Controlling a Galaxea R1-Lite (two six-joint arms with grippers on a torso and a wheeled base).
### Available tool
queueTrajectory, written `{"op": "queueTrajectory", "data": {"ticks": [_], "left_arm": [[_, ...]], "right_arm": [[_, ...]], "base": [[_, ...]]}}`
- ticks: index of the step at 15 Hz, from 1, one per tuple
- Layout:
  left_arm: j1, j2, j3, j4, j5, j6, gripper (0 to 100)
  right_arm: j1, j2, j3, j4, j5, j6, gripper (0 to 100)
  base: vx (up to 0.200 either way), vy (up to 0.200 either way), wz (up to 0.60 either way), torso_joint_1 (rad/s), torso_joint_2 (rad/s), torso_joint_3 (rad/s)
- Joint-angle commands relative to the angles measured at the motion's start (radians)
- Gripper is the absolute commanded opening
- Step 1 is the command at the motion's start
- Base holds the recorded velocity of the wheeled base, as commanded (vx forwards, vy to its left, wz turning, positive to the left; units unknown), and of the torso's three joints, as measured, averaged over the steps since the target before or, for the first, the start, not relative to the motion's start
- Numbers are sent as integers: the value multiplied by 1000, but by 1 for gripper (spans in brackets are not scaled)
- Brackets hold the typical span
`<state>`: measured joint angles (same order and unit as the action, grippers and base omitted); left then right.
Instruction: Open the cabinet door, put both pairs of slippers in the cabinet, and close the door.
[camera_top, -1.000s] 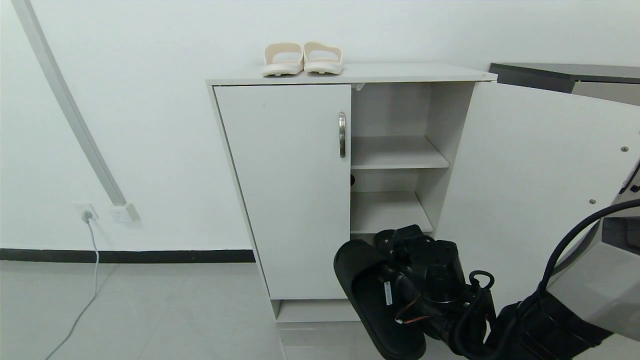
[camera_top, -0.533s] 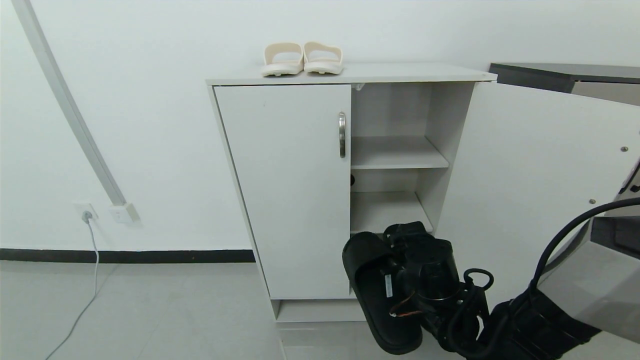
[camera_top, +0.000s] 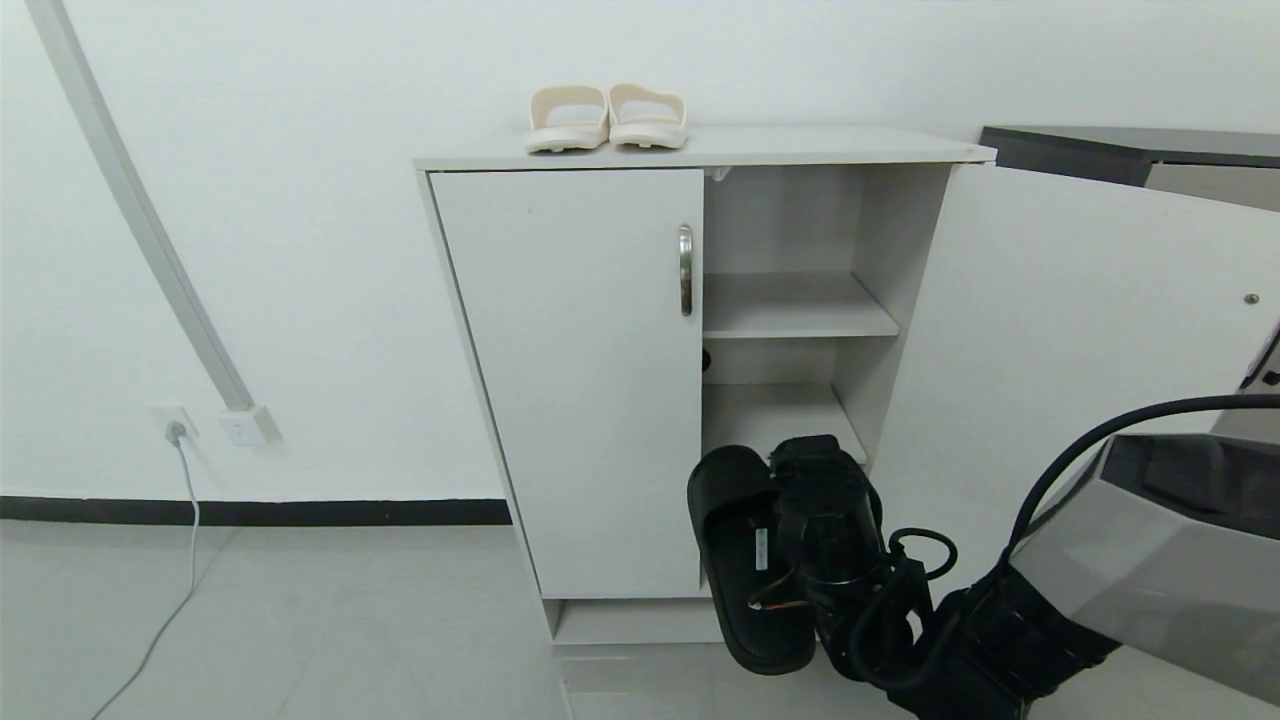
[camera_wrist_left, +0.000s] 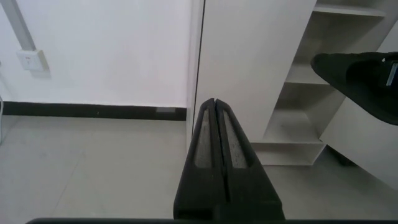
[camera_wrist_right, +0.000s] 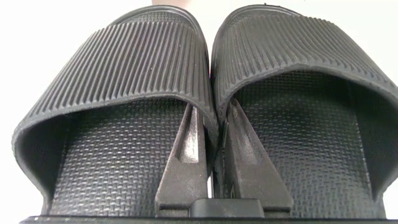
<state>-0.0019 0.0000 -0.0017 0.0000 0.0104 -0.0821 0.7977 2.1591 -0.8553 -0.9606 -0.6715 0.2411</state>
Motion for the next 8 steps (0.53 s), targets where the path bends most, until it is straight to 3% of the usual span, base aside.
{"op": "queueTrajectory", "data": {"ticks": [1,5,8], "left_arm": [[0,3,0,0,0,-1,0],[0,3,0,0,-1,-1,0],[0,3,0,0,-1,-1,0]], "right_arm": [[0,8,-1,-1,0,0,0],[-5,18,-1,-4,0,0,0],[-3,19,-1,-3,0,0,0]], "base": [[0,-200,0,-2,7,2],[0,-200,0,2,2,1],[0,0,0,0,0,0]]}}
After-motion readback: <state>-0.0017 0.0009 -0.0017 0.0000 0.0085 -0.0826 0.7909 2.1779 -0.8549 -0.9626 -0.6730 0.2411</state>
